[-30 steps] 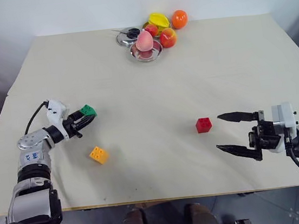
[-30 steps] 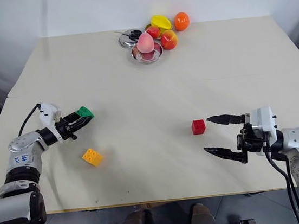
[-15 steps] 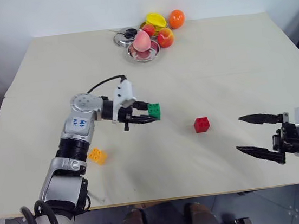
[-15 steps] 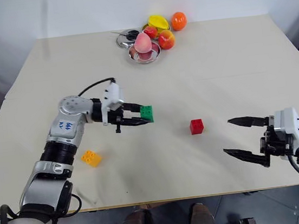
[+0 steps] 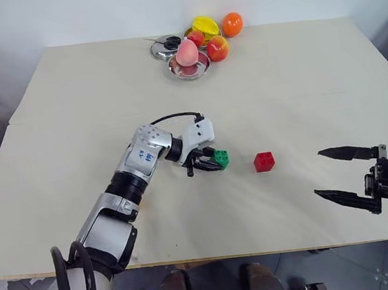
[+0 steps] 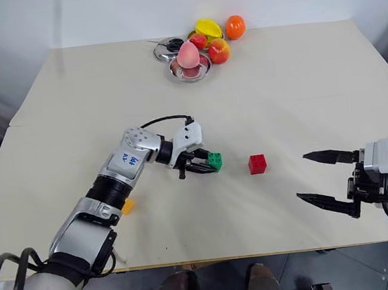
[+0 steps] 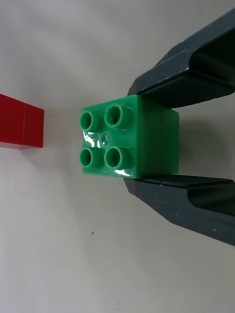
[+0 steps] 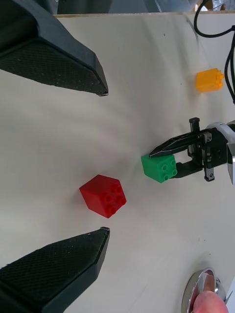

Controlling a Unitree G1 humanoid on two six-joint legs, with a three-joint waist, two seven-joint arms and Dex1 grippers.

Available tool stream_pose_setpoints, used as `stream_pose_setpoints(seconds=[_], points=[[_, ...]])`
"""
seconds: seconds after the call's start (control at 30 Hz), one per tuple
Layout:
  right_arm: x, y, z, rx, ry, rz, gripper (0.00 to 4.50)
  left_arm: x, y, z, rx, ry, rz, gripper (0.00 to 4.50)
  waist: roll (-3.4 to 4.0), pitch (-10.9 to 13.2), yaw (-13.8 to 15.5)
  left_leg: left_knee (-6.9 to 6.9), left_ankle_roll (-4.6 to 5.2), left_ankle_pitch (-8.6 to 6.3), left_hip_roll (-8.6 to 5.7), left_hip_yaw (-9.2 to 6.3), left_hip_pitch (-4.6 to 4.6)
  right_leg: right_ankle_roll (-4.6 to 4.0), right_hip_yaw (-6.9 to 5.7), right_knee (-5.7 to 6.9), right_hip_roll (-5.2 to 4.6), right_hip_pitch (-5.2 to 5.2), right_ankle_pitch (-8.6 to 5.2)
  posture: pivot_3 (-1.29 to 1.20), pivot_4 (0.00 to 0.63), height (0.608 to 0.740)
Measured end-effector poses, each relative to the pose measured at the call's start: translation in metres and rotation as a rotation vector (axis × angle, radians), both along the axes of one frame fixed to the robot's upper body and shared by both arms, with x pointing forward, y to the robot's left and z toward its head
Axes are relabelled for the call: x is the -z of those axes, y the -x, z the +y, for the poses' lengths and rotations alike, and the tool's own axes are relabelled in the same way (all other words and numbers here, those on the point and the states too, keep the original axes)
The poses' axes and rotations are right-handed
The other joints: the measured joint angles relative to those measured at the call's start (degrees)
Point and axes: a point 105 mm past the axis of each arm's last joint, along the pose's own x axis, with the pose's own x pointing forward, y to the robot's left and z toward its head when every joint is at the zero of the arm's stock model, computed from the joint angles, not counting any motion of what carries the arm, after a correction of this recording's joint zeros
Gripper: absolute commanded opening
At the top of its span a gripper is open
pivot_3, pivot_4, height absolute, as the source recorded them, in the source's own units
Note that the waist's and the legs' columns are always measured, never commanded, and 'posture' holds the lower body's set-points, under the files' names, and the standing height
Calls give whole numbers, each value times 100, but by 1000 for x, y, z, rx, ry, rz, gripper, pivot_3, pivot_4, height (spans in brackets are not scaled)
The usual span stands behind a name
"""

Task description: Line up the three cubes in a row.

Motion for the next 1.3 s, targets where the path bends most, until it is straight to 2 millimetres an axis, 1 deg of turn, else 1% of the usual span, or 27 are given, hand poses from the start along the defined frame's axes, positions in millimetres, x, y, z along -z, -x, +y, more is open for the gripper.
stream_pose_setpoints(seconds=[0.27, 0.37, 0.47, 0.63, 0.7, 0.8, 0.93, 0.97, 1.07, 1.17, 1.3], points=[[1, 1, 1, 5, -2, 4, 4500, 2, 2, 2, 44, -12, -14, 1497, 0, 0, 7, -1, 0, 0, 0, -1, 0, 0, 0, 2, 0, 2, 1, 0, 150, 740], [4, 4, 2, 4, -7, 14, 4500, 2, 7, 6, 80, -18, -8, 1497, 0, 0, 3, -5, 0, 0, 0, 0, 0, 0, 0, 1, 0, 2, 1, 0, 150, 740], [10, 8, 0, 6, -14, 37, 4500, 3, 9, 5, 93, -18, -14, 1497, 0, 0, 3, -4, 0, 0, 0, -1, 0, 0, 0, 1, 0, 2, 1, 0, 150, 740], [27, 19, -13, 19, -4, 98, 4500, 4, 9, 7, 89, -15, -14, 1497, 0, 0, 1, -1, 1, -1, -1, -1, 2, 1, 0, 0, 0, 4, 2, 0, 150, 740], [30, 20, -16, 25, 3, 103, 4500, 5, 9, 9, 83, -16, -9, 2228, 1, -1, -1, 2, 1, -1, 0, -1, 4, 1, 1, 0, 0, 4, 1, 0, 150, 740], [30, 18, -19, 33, 7, 96, 4500, 14, 10, 10, 75, -36, 13, 3083, 1, 0, -8, 3, 1, 0, 0, -1, 4, 1, 2, 0, 0, 3, 1, 0, 150, 740], [30, 18, -19, 32, 13, 88, 4500, 13, 10, 10, 76, -28, 9, 4314, 0, 0, -3, 6, 1, 0, 0, -1, 3, 0, 2, 1, 0, 3, 2, 0, 150, 740], [29, 17, -18, 31, 13, 84, 4500, 11, 10, 11, 78, -20, 10, 4483, 1, 0, -4, 6, 1, 0, 0, 0, 2, 0, 2, 1, 0, 3, 2, 0, 150, 740], [26, 15, -17, 26, 13, 71, 4500, 0, 11, 15, 96, 11, -4, 4483, 1, 0, -4, 5, 1, 0, 0, -1, 2, 0, 2, 2, 0, 3, 2, 0, 150, 740], [23, 12, -15, 18, 10, 61, 4500, -16, 10, 20, 106, 48, -30, 4483, 1, 0, -4, 6, 1, 0, 0, -1, 2, 0, 2, 6, 0, 3, 2, 0, 150, 740], [19, 7, -10, -3, 5, 47, 4500, -48, 11, 34, 133, 138, -96, 4483, 1, 0, -15, 2, 1, 0, 0, -1, 2, 0, 2, 8, 0, 2, 2, 0, 150, 740]])
